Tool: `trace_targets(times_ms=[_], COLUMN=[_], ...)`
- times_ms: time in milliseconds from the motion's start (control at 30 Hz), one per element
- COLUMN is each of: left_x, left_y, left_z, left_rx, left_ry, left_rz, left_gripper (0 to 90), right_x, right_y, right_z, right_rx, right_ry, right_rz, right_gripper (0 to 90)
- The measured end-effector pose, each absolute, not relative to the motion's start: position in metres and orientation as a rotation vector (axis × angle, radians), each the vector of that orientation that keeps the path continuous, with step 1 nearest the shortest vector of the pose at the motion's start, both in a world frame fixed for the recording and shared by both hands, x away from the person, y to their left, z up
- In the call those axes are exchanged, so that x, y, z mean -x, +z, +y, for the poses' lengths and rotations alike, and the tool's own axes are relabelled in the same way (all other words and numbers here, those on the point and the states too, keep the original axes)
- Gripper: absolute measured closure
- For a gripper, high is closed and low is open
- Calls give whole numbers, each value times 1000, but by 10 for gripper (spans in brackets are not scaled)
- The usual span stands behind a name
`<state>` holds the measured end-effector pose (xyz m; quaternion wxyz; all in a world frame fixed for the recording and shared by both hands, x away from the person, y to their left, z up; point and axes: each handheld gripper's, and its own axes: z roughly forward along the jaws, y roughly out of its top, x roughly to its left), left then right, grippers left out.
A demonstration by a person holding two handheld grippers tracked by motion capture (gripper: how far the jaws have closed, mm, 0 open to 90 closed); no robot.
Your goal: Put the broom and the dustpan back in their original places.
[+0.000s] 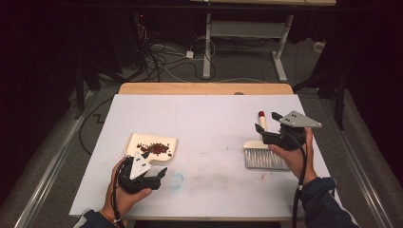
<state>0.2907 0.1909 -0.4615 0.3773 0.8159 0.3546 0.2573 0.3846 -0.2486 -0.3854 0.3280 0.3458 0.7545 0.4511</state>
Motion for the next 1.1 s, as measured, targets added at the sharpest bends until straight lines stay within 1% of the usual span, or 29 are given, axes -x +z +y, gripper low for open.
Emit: trace_targets(times_ms=[633, 1100], left_x=[-290, -290], left_y=[-462, -463], left_z=[192, 189], left_rx=[-2084, -2104], left_ry=[666, 665], left_rz=[909, 895], left_gripper=[209, 209], right_x=[-352, -331], right_y=[-383, -387], right_z=[-244, -251], right_rx=[-794, -759], right_ry=[1240, 1251], right_rz=[1990, 1992], right_gripper=[278, 259])
